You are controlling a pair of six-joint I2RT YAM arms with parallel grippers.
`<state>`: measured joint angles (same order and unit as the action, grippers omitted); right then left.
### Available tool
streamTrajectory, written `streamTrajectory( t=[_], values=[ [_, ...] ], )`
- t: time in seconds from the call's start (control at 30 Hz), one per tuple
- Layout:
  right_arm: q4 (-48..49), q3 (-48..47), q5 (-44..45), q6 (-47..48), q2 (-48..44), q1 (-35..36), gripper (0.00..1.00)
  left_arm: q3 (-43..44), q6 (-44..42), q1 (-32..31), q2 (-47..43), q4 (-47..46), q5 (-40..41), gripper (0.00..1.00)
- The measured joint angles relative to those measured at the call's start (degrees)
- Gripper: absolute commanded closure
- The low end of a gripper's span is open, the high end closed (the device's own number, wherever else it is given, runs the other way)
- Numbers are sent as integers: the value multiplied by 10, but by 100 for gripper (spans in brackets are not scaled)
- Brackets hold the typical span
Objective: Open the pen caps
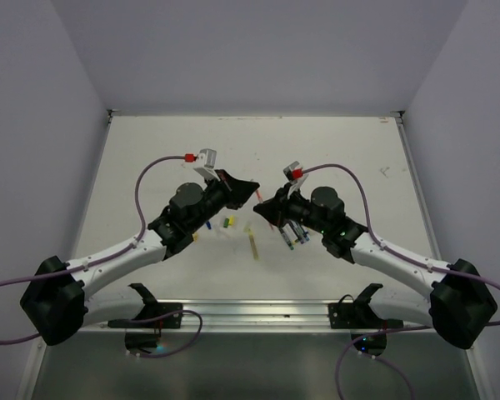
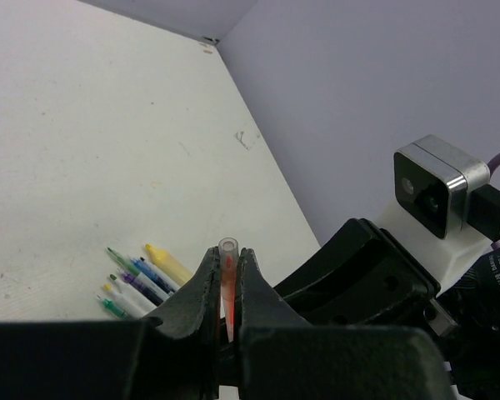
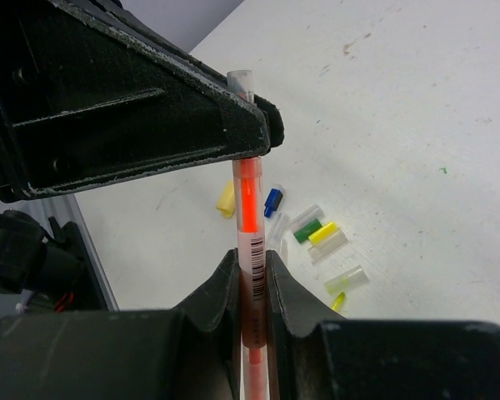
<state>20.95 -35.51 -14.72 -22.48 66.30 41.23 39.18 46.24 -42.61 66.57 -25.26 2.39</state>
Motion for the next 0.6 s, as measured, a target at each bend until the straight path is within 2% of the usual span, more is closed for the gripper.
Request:
streamTrajectory(
  t=[0.13,0.23,0.3,0.43,0.6],
  values=[
    [24,24,1,-1,-10,1,100,-7,13,-7,1,-10,13,100],
    [57,42,-15,-8,-11,-1,100,-17,16,-4,2,-31,-5,100],
    [72,58,-43,-19,-9,-7,100,-28,27,19,4,-68,-20,100],
    [77,124,-115,-50,28,-16,100,-38,54,129,3,-194,-12,100],
    [82,140,-167,-73,55,-15,100,-49,67,146,-2,-254,-17,100]
  ],
)
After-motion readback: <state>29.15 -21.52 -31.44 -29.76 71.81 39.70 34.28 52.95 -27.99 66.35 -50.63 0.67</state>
